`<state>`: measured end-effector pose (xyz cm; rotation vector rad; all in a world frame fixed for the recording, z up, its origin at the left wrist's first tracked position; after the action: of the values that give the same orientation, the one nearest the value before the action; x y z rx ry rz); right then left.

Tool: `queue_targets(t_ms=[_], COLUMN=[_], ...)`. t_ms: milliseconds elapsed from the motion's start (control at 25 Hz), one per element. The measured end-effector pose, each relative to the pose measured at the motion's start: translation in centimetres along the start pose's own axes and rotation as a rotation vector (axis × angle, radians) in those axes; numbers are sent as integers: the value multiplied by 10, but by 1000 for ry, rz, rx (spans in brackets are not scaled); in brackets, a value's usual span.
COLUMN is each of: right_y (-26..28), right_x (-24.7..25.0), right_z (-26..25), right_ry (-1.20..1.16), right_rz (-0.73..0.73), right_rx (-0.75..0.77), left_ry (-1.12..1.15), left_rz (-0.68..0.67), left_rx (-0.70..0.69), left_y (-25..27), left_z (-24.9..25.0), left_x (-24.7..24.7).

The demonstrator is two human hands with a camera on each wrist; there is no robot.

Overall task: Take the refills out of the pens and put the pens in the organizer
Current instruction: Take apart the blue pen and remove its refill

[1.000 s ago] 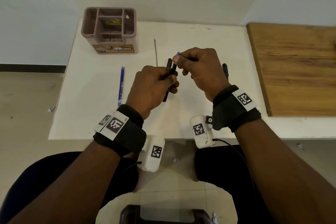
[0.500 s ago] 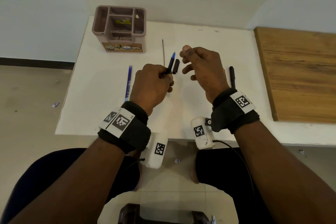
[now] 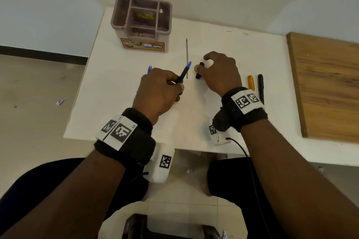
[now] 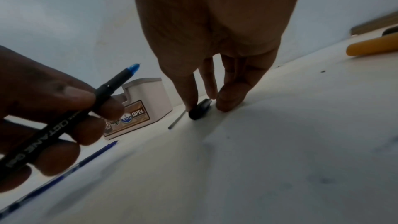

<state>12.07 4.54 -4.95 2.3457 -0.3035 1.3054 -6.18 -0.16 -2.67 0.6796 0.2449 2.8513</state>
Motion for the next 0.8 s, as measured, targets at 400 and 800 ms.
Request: queue_targets(t_ms=[400,800], right_y=[16,31], right_x=[29,54], right_z=[4,21], right_ry=[-974,-834], right_rz=[-29,59], right_rx=[-113,33], left_ry=[20,28], left_rz=[-57,-82], left_rx=[-5,-31], left_y=[5,7], left_z=[8,24], left_x=[-9,-34])
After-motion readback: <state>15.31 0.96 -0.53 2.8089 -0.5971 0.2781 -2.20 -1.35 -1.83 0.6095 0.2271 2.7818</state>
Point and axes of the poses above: each hand's wrist, its own y-axis away from the middle knuckle, its own x-axis out of the back of the hand, z = x × y, the point moved 3 cm from there along -y, towards the middle knuckle, and after that the axes turned 12 degrees about -x, right-handed, at the moved point
